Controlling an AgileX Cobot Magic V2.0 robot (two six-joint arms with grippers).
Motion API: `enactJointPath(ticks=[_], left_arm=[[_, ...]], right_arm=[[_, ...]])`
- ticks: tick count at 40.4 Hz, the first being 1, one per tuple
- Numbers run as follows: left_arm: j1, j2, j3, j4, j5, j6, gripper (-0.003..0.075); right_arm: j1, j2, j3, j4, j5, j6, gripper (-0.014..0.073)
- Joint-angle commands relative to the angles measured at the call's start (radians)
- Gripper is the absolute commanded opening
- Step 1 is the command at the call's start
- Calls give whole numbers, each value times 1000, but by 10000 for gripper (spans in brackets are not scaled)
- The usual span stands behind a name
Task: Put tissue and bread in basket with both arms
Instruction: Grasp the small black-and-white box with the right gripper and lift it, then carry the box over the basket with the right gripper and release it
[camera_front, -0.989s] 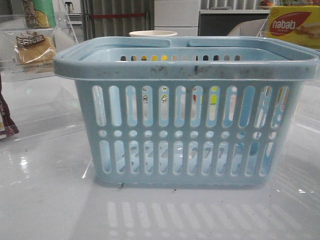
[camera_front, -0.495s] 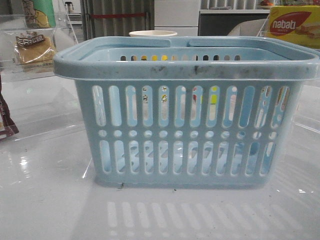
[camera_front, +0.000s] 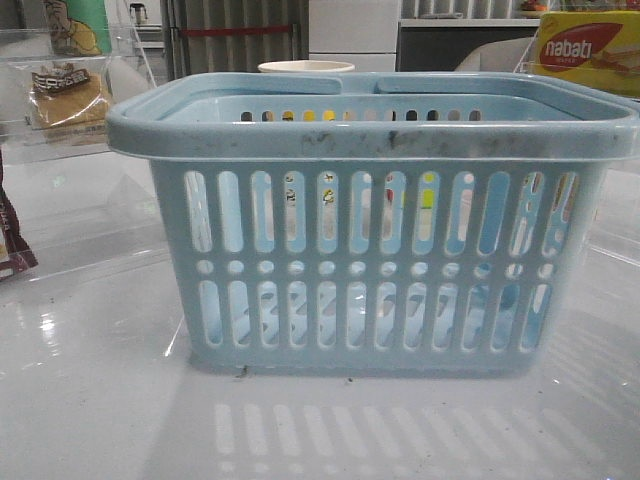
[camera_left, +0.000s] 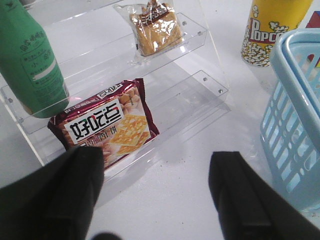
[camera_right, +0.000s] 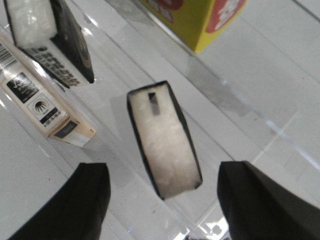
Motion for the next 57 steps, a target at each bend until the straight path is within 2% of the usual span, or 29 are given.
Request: enactJointPath(ticks=[1,4,9,15,29,36,46,57], left_arm=[[-7,3,-28,-12,-78,-7,509],[-7,3,-28,-12,-78,-7,509],[-7,3,-28,-12,-78,-7,509],[-7,3,-28,-12,-78,-7,509],[-7,3,-28,-12,-78,-7,509],[-7,3,-28,-12,-78,-7,509],[-7,3,-28,-12,-78,-7,509],[-7,3,-28,-12,-78,-7,509]], right_arm=[[-8,-24,-51,-19,-75,-1,549],[-8,-13,-54,-18,-75,-1,483],[-8,-5,-55,-18,-74,-1,311],[-6,-19,-58,-11,-72,-1,211],[-2,-213,-58,43,2,-1,202],[45,-378,-58,53,61,-11,202],[235,-553,-57,69,135,-63,202],[480,-567,-28,178,171,-126,202]])
